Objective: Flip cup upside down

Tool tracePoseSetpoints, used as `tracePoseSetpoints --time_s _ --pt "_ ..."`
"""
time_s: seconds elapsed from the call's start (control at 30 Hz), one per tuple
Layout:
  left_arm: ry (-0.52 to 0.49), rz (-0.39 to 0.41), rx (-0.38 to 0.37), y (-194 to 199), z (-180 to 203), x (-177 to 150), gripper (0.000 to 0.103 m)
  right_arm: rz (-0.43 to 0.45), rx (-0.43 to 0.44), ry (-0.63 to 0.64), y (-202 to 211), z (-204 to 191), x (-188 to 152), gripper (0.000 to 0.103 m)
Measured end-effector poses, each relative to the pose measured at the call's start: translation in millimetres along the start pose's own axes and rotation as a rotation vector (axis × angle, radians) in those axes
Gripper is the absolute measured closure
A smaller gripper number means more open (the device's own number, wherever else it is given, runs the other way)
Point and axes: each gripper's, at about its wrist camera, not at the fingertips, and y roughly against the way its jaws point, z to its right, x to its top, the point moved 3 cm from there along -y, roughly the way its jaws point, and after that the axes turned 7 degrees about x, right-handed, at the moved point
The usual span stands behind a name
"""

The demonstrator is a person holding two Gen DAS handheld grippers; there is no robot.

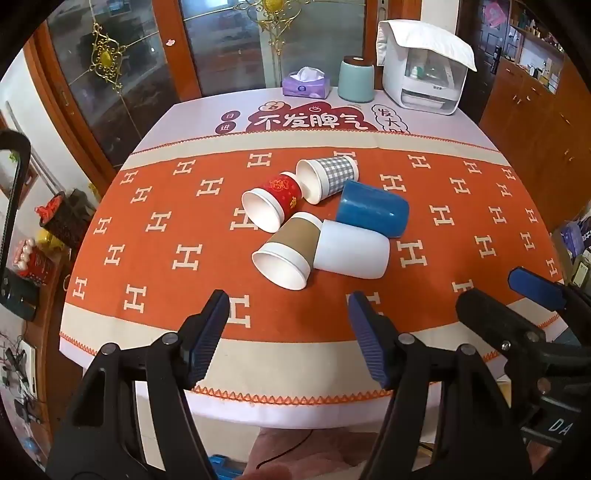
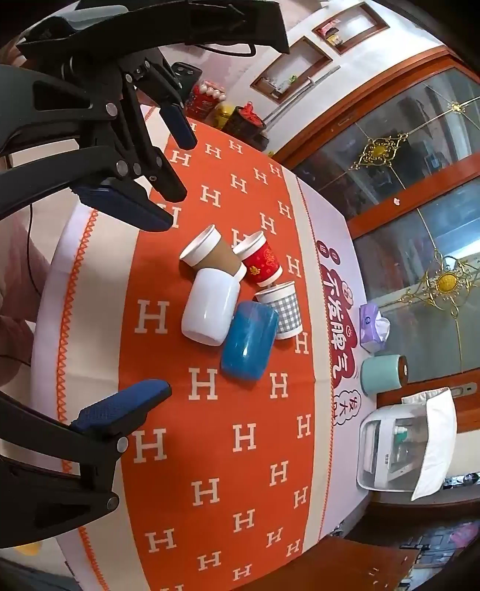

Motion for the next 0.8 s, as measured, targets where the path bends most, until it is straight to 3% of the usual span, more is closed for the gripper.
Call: tracePoseSetpoints --time_s 0.8 --pt "0.012 -0.023 -0.036 -5.4 -2.3 2.8 0.039 0.012 -0.017 -0.003 5.3 -4.0 4.2 0.019"
